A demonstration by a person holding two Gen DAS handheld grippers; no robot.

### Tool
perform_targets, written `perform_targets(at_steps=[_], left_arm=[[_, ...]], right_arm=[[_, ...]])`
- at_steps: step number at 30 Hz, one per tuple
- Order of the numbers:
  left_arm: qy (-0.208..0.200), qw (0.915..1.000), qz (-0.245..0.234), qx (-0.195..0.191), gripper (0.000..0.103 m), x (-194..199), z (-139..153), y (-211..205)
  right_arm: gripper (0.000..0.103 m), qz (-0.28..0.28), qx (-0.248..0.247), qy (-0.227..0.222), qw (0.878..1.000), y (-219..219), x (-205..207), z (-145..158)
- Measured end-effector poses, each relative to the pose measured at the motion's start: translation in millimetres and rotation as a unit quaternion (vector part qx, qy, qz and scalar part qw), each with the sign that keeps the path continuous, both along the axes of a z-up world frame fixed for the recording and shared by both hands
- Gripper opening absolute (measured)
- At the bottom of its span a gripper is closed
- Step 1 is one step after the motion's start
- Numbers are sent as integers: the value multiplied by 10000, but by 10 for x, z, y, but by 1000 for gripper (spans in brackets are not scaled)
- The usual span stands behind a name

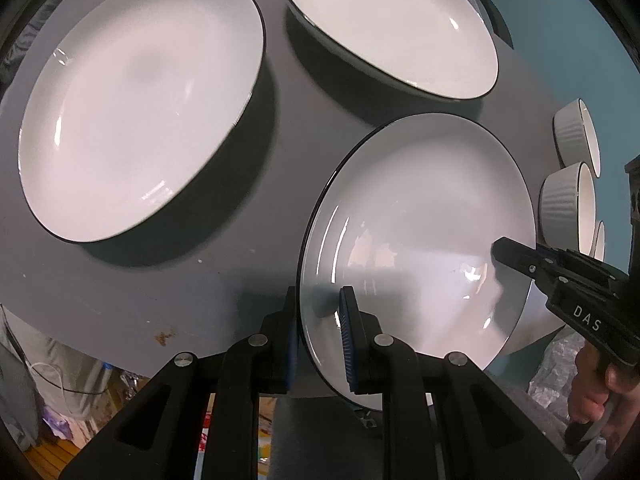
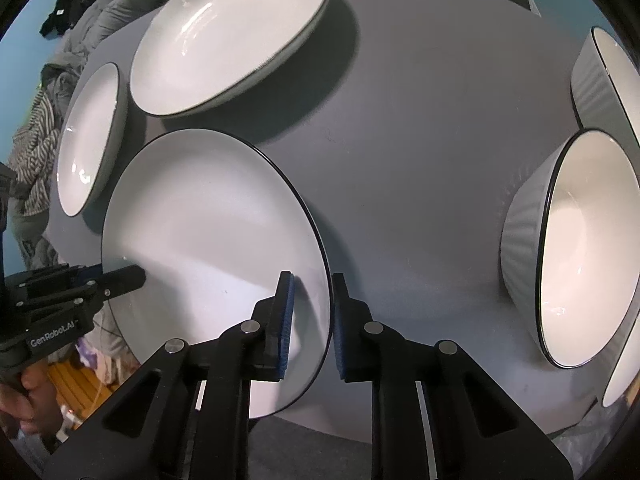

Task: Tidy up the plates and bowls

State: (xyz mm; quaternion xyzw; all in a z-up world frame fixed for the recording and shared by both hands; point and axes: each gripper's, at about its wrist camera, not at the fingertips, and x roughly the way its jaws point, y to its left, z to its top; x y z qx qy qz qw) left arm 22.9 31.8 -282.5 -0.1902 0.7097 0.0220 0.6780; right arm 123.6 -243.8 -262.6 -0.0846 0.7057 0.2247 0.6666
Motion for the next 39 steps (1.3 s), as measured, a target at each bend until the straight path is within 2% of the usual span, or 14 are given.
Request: perform_targets(at_steps=[4,20,35,39], left_arm=[[-21,10000,18,-13,18,-15,62,-146],[-264,9995,143,-38,18,256,322,61],[-389,9988,260,170,19,777,382,138],[-383,9986,298,212,19,926,344,18]], right_arm=[[16,34,57,-72,10000,1,-39,86],[14,34,222,-389,9990,-35,46,448],[14,133,259,-475,9984,172,582,512],[14,175,255,-481,9984,240,741,499]])
